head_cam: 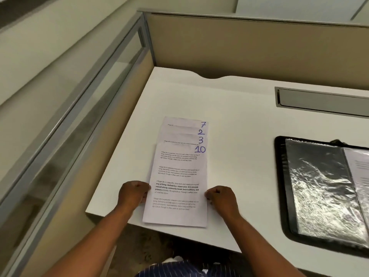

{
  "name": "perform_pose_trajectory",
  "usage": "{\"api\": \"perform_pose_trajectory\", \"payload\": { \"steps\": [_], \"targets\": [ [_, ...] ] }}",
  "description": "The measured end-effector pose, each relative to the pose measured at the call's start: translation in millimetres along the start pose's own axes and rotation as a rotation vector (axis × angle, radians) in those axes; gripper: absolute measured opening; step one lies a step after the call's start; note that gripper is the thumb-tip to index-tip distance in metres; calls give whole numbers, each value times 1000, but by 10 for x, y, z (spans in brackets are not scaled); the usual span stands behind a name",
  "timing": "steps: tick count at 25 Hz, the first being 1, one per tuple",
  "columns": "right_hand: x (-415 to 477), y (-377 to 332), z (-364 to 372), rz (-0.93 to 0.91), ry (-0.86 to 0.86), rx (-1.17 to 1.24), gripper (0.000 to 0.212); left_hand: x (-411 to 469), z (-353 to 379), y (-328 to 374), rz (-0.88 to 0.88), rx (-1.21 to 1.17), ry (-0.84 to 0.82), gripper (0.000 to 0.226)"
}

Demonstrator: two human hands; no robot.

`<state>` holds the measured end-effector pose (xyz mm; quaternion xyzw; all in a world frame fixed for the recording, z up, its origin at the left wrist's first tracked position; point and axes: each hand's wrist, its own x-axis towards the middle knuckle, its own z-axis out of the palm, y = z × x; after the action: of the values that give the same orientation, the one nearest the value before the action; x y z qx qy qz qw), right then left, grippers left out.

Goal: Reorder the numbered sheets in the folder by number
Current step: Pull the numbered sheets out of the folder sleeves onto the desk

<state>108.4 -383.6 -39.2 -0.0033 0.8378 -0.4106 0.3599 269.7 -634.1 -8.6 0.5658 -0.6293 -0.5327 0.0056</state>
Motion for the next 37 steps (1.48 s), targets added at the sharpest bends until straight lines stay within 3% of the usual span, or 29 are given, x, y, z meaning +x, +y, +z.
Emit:
{"api": "perform_pose_trajectory", "payload": {
  "steps": [12,15,19,24,31,37],
  "targets": [
    [-114,-164,298,64,157,-110,17,457,-213,2,140,207,-59,5],
    [-216,-158,262,-17,257,-175,5,357,-181,16,283,343,9,25],
    [-293,31,182,-177,361,-390,38,123,-17,-51,583,497,53,49],
    [-503,309,15,-242,339,-555,73,-127,313,-207,759,623,-31,69],
    [-810,839,-510,-286,309,-719,86,-762,924,-206,850,794,-65,78],
    [-1079,1468,-1473,-327,296,-814,88,-1727,1976,-251,908,855,-72,80]
  ]
}}
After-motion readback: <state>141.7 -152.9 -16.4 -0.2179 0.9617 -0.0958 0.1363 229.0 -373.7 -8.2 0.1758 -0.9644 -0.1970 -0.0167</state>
